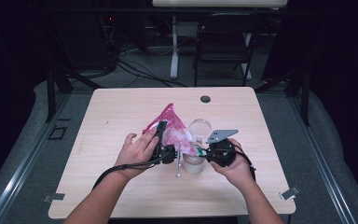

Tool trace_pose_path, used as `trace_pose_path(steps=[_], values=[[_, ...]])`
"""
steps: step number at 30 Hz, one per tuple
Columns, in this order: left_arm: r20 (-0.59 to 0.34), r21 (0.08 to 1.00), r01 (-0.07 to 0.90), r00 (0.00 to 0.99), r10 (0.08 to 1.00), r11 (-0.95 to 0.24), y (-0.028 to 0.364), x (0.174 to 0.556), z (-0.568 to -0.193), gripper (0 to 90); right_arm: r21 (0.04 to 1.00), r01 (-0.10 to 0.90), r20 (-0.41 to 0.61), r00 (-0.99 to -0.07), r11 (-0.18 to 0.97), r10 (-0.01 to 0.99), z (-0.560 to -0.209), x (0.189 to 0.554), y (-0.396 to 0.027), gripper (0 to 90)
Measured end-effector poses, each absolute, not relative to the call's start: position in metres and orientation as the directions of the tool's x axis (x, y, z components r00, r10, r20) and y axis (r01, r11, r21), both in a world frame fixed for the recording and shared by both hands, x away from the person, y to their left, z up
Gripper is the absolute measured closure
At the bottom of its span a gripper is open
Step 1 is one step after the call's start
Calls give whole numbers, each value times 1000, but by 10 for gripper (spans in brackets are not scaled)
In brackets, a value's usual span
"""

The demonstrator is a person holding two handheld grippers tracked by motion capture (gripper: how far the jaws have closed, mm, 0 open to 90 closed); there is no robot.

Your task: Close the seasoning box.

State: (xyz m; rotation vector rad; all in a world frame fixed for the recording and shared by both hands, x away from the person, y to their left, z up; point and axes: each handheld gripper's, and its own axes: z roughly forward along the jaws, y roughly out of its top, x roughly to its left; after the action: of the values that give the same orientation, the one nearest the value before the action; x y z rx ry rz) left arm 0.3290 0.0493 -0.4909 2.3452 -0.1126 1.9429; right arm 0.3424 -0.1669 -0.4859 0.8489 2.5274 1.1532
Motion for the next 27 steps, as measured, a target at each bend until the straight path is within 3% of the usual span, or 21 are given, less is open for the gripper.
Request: trace_pose_path(steps=[11, 16, 27], values=[[983, 53, -124, 181, 30, -991, 53, 329, -495, 628, 756, 403, 22, -803, 516, 595, -485, 342, -166, 900], [979, 38, -86, 202, 20, -996, 54, 327, -495, 632, 759, 398, 18, -803, 514, 595, -484, 342, -165, 900], [963, 96, -44, 256, 81, -994, 60, 327, -502, 665, 771, 381, 8, -807, 510, 591, -481, 342, -160, 900]])
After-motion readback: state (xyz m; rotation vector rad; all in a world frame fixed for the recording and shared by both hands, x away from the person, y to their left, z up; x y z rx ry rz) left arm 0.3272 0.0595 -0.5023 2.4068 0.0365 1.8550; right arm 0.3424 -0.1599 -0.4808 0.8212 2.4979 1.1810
